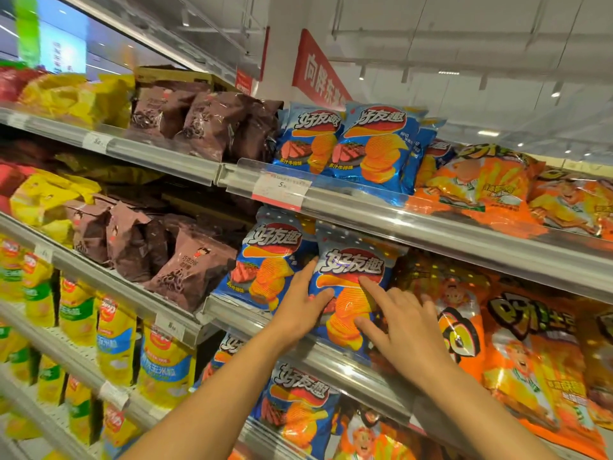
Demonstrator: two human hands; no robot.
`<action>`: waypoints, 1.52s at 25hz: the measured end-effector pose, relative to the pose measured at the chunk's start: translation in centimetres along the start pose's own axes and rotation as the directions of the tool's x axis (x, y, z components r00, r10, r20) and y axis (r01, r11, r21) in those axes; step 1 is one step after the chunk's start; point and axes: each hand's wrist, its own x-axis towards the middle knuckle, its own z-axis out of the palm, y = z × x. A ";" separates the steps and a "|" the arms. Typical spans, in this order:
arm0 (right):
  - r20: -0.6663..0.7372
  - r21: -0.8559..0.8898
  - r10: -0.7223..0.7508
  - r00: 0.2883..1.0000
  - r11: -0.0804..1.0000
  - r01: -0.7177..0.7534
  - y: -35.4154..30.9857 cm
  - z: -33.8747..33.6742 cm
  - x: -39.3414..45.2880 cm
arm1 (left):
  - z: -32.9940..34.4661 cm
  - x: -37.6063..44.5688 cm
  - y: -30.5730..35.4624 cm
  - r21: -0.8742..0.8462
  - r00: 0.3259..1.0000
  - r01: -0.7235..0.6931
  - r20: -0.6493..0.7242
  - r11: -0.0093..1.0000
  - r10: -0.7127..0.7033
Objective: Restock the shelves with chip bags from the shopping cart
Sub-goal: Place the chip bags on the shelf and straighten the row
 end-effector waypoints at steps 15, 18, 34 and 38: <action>-0.156 -0.009 0.061 0.986 0.998 -0.063 1.1 -1.2 -4.5 | 4.2 -4.3 -0.1 0.746 0.952 -0.140 -0.079 0.651 0.295; -0.277 -0.026 0.182 0.943 0.980 -0.197 2.6 -0.8 -7.5 | 5.8 -5.0 -1.3 0.701 0.916 -0.199 -0.114 0.685 0.384; -0.223 0.321 0.143 0.964 0.945 -0.066 9.8 -4.0 -17.2 | 14.1 -9.3 2.8 0.638 0.883 -0.377 0.029 0.672 0.468; -0.311 0.425 0.361 0.879 0.880 -0.211 17.6 -5.6 -28.3 | 25.9 -13.2 6.3 0.445 0.804 -0.584 0.197 0.679 0.562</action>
